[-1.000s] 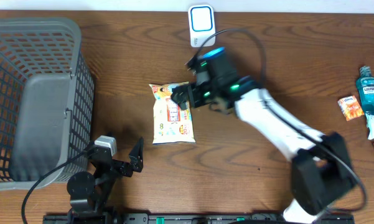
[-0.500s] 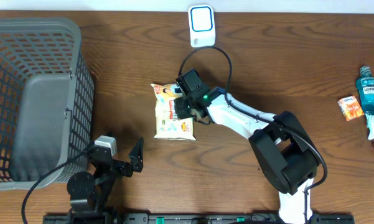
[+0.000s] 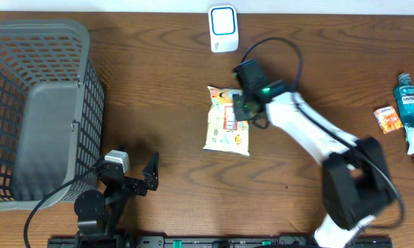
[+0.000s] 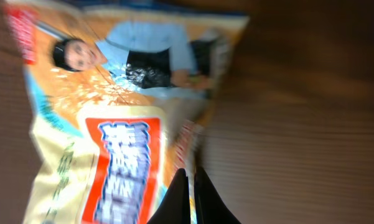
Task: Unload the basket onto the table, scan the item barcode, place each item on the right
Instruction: 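Reach the right gripper to the yellow snack bag, then grasp the top edge of the snack bag with the right gripper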
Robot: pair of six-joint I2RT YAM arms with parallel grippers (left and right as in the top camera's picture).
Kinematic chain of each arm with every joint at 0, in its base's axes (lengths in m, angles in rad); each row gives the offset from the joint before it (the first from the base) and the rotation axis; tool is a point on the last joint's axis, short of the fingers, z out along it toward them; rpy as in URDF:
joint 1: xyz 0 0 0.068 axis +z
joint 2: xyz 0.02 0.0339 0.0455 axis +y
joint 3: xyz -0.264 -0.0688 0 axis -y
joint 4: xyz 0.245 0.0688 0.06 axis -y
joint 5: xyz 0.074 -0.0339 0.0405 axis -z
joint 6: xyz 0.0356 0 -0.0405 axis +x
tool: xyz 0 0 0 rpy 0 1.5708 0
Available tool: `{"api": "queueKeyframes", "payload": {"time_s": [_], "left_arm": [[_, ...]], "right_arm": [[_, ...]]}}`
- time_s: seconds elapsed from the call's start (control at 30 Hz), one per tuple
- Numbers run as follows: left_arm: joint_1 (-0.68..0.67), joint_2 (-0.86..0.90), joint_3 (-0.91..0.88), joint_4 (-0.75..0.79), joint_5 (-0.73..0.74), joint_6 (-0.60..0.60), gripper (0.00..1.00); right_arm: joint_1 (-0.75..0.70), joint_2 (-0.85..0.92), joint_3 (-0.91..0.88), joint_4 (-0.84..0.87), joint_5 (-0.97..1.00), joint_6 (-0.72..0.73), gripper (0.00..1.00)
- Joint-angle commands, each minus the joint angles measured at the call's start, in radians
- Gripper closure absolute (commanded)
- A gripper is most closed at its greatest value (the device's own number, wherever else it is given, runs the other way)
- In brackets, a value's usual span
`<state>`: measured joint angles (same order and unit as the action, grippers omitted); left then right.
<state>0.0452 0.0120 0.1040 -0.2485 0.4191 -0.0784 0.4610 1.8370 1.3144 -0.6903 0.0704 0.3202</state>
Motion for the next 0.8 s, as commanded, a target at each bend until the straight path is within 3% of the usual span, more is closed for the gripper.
{"api": "queueKeyframes", "payload": {"time_s": [0.0, 0.07, 0.1, 0.17, 0.2, 0.27, 0.37, 0.6, 0.77], "left_arm": [[0.004, -0.002, -0.020, -0.012, -0.002, -0.006, 0.02], [0.004, -0.002, -0.020, -0.012, -0.002, -0.006, 0.02], [0.004, -0.002, -0.020, -0.012, -0.002, -0.006, 0.02], [0.004, -0.002, -0.020, -0.012, -0.002, -0.006, 0.02], [0.004, -0.002, -0.020, -0.011, -0.002, -0.006, 0.02], [0.004, -0.002, -0.020, -0.012, -0.002, -0.006, 0.02], [0.004, -0.002, -0.020, -0.011, -0.002, -0.006, 0.02], [0.004, -0.002, -0.020, -0.012, -0.002, -0.006, 0.02], [0.004, -0.002, -0.020, -0.012, -0.002, -0.006, 0.02]], "right_arm": [[-0.014, -0.092, -0.001, -0.032, 0.051, -0.211, 0.93], [-0.017, -0.124, -0.001, -0.045, 0.045, -0.220, 0.60], [-0.017, -0.141, -0.001, -0.051, 0.022, -0.219, 0.50], [-0.007, -0.179, -0.001, -0.058, -0.072, -0.195, 0.18], [-0.002, -0.188, -0.001, -0.057, -0.101, -0.173, 0.13], [0.023, -0.196, -0.001, -0.054, -0.132, -0.102, 0.09], [0.092, -0.158, -0.002, -0.035, -0.014, 0.013, 0.02], [0.240, 0.029, -0.002, 0.065, 0.236, 0.220, 0.01], [0.245, 0.116, -0.002, 0.078, 0.242, 0.274, 0.01]]}}
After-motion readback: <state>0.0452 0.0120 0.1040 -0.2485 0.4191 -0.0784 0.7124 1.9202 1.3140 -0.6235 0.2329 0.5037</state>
